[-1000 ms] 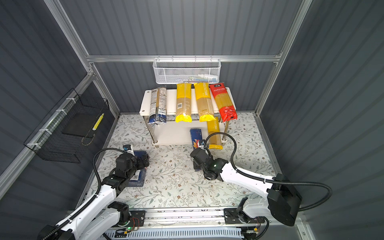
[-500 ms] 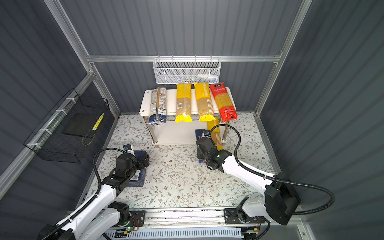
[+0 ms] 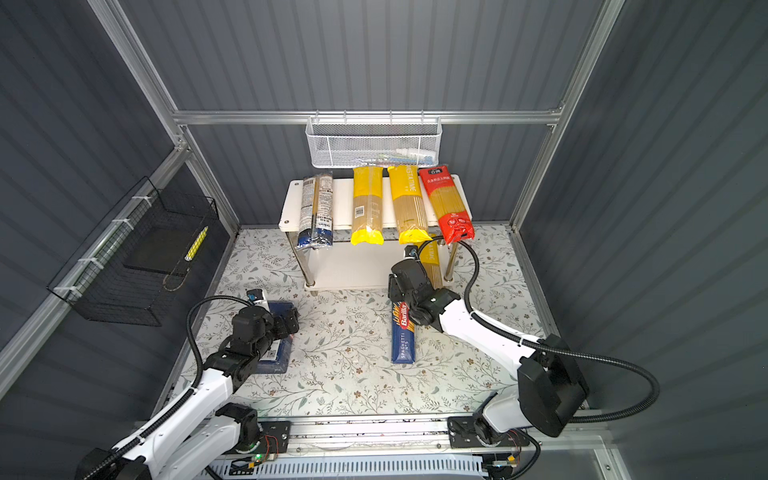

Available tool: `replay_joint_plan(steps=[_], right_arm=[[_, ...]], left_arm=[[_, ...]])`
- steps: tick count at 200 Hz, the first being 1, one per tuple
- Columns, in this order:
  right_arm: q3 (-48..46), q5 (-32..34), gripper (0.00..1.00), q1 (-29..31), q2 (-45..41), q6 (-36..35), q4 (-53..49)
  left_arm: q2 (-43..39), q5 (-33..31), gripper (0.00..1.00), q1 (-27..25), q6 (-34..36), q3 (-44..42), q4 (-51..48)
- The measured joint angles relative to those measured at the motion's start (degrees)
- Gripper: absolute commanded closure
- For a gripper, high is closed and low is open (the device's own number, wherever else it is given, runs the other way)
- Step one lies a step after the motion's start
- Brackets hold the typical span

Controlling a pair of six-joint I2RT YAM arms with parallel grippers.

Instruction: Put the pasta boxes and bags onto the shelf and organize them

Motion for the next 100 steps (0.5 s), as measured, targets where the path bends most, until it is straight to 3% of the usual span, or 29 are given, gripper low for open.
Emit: replay_joint_plan(steps=[45, 100], right_arm=[[-3.8, 1.4, 0.01, 6.2, -7.1, 6.2, -11.1], [-5.1, 2.8, 0.01, 14.4, -3.5, 14.9, -18.3]], left_arm=[[0.3, 0.0, 0.01, 0.0, 0.0, 0.0, 0.2], [0.4, 0.0, 0.01, 0.0, 0.0, 0.0, 0.4]])
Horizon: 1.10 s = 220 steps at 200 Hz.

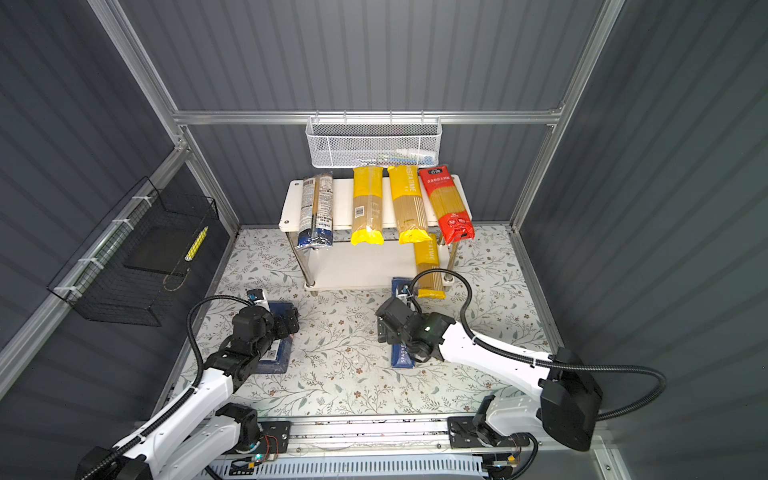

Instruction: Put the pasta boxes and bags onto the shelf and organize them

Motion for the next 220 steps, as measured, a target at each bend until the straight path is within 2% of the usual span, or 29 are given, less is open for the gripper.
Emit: replay_joint_plan(steps=[41, 220], right_arm=[[0.1, 2.2, 0.01, 0.2, 5.8, 2.3, -2.1], [-3.9, 2.6, 0.01, 0.2, 13.7, 6.0, 5.0]], left_arm=[[0.0, 0.0, 0.01, 0.0, 0.0, 0.0, 0.0], [0.0, 0.0, 0.01, 0.0, 0.1, 0.0, 0.0]])
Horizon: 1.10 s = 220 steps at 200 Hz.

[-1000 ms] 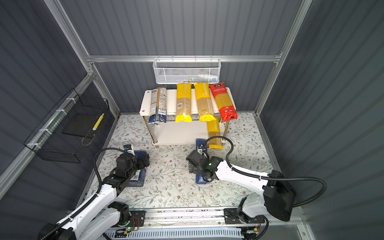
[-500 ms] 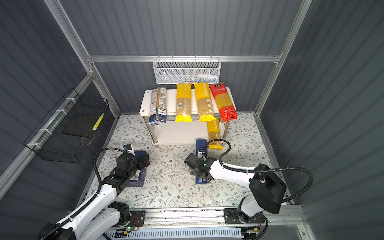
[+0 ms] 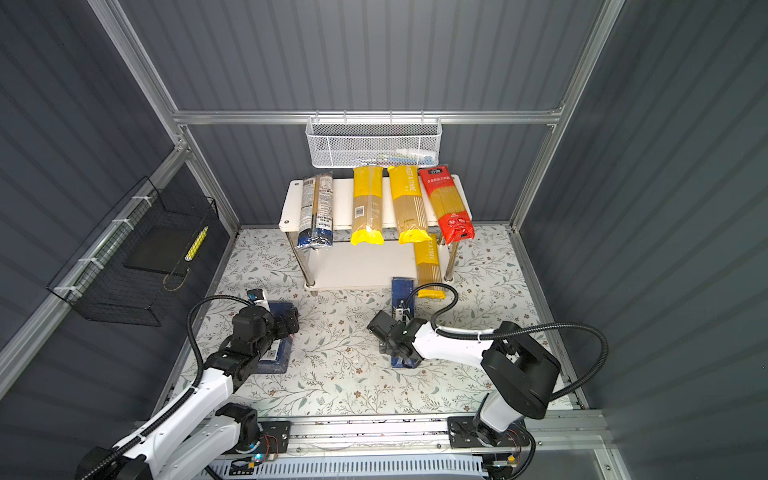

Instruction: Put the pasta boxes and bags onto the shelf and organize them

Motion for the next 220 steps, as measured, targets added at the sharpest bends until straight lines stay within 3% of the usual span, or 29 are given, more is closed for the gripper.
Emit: replay_joint_plan(steps=[133, 220], right_arm=[[-1.7, -0.3, 0.04, -0.7, 1.3, 0.8, 4.5], [-2.5, -0.4, 0.18, -1.5, 1.8, 0.8, 6.8]], left_arm=[[0.1, 0.2, 0.01, 0.0, 0.0, 0.0, 0.0], [0.1, 0.2, 0.01, 0.0, 0.0, 0.0, 0.0]])
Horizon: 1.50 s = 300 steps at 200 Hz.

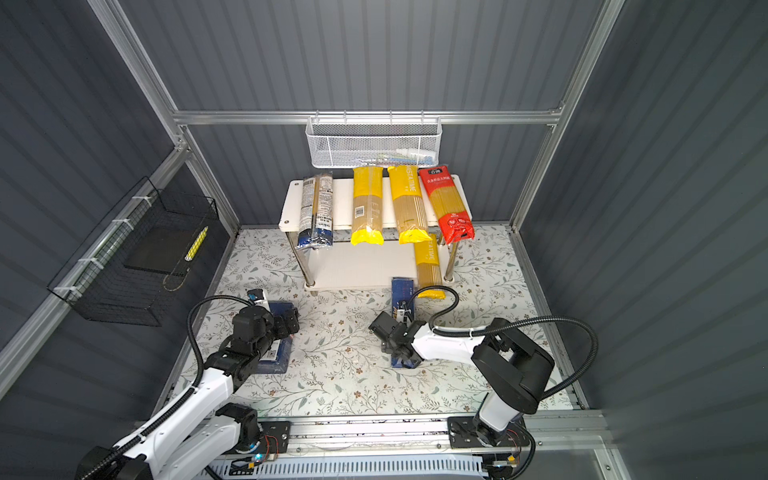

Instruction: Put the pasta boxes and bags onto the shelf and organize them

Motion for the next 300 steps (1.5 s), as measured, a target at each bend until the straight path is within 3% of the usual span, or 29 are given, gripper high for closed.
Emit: replay_joint_plan(steps=[60, 149, 232, 300], right_arm=[[0.0, 0.1, 0.25, -0.1, 0.1, 0.1, 0.0], [-0.2, 0.2, 0.47, -0.1, -1.8, -0.3, -0.7], [0.5, 0.9, 0.52, -0.7, -3.1, -2.9, -1.0], [8.2, 0.7, 0.51, -4.6, -4.2, -9.5, -1.4]], left_arm=[[0.1, 0.1, 0.01, 0.0, 0.0, 0.0, 0.0], [0.3, 0.4, 0.01, 0.0, 0.0, 0.0, 0.0], [0.4, 0.4, 0.01, 0.0, 0.0, 0.0, 0.1], [0.4, 0.4, 0.01, 0.0, 0.0, 0.0, 0.1]])
